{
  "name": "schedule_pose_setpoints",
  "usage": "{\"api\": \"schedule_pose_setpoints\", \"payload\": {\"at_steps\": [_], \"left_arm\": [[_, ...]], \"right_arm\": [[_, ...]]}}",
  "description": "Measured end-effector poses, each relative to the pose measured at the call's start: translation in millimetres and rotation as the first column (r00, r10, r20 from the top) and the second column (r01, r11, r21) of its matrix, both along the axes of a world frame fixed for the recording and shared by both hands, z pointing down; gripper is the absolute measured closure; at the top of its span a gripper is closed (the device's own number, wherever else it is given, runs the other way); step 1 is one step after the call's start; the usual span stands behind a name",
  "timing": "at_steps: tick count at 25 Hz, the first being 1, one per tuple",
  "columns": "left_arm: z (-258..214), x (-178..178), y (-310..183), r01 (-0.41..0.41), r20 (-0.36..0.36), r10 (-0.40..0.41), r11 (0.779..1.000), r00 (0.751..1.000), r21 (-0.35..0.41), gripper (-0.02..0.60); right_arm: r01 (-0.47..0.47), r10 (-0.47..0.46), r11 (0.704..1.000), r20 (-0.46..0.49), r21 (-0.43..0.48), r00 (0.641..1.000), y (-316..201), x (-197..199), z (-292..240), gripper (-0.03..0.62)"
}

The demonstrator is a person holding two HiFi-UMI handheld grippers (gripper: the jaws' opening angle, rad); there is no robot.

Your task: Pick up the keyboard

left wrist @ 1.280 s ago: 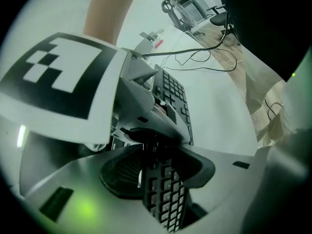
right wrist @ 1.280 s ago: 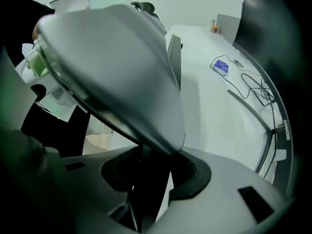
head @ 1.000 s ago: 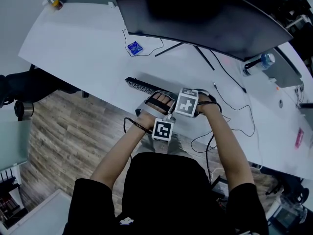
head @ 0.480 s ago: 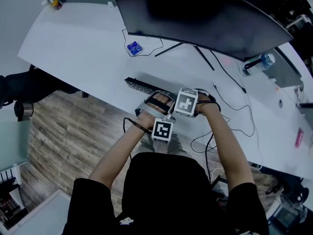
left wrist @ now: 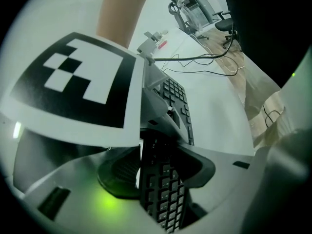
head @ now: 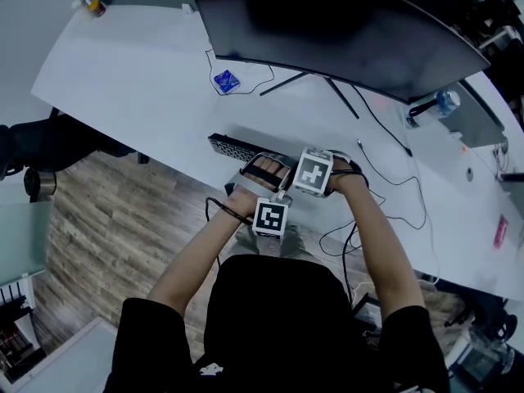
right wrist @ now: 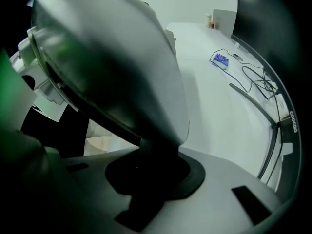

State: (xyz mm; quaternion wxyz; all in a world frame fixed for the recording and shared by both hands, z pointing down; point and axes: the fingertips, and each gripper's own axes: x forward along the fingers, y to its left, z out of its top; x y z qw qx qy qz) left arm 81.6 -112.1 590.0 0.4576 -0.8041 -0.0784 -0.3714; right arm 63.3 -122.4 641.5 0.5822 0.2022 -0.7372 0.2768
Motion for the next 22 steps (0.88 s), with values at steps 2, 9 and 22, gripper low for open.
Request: {"api": "schedule_pose_setpoints", "payload": {"at_steps": [2,9,22], "left_arm": [[-1,-1,0,0.001,0.001,-0.001,1.000,1.000,0.002,0.392],[-8,-8,-1,0.019,0.006,-0.019,1.000,1.000,-0.002,0.390],[-43,-48,-48,0.278,-0.106,-0.283,0.959,0.953,-0.062,0.454]], "right_arm": [[-0.009,0.009,1.000,0.005,0.004,1.000,-1,-1,-1,0.522],[-0.024,0.024,1.000,0.002,0.009,1.000,1,0,0,0.523],[-0.041,0.042,0.999,-0.008,0.033,0.999,5,1,1,0.523]]}}
